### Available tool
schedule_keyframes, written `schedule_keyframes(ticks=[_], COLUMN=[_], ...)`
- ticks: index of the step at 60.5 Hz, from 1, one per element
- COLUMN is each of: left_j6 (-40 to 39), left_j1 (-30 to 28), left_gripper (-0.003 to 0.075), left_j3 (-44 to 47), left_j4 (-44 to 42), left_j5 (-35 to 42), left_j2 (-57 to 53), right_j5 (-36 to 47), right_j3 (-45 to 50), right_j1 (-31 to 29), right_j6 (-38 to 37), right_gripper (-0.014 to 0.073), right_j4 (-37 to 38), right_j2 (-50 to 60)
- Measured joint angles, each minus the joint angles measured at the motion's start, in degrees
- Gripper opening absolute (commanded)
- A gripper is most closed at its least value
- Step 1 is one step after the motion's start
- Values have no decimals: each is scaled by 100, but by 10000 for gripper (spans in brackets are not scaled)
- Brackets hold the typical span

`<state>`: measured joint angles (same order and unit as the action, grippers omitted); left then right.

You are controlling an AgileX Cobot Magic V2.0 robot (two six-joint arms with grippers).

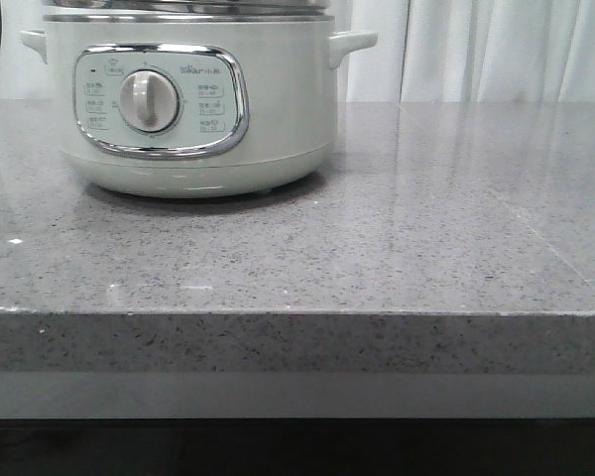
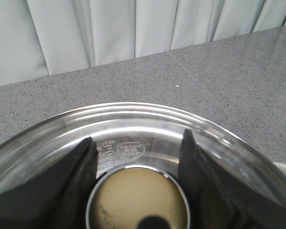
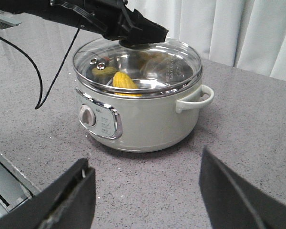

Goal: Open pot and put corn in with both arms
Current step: 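Lower the glass lid back onto the pot with the left gripper, then open the left gripper and release the lid knob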

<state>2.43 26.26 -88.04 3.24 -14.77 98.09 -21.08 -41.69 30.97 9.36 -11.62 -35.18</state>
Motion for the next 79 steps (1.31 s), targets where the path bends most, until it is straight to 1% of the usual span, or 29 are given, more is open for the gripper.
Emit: schedule_keyframes(ticks=[27,47,75,79], left_j6=[0,0,-24,-24], left_j1=[0,0,0,0], left_gripper=[207,207,208,219], left_j3=[-9,-21,-22,-32], left_j4=[12,253,94,94], left_j5=[-65,-79,-6,-6], left_j2=[65,99,144,144], right_j5=[0,0,0,0], right_j3=[0,0,0,0], right_j1=[0,0,0,0], right_j6=[0,0,0,0], right_gripper=[489,489,489,489], right_j4=[0,0,0,0], right_j2=[0,0,0,0])
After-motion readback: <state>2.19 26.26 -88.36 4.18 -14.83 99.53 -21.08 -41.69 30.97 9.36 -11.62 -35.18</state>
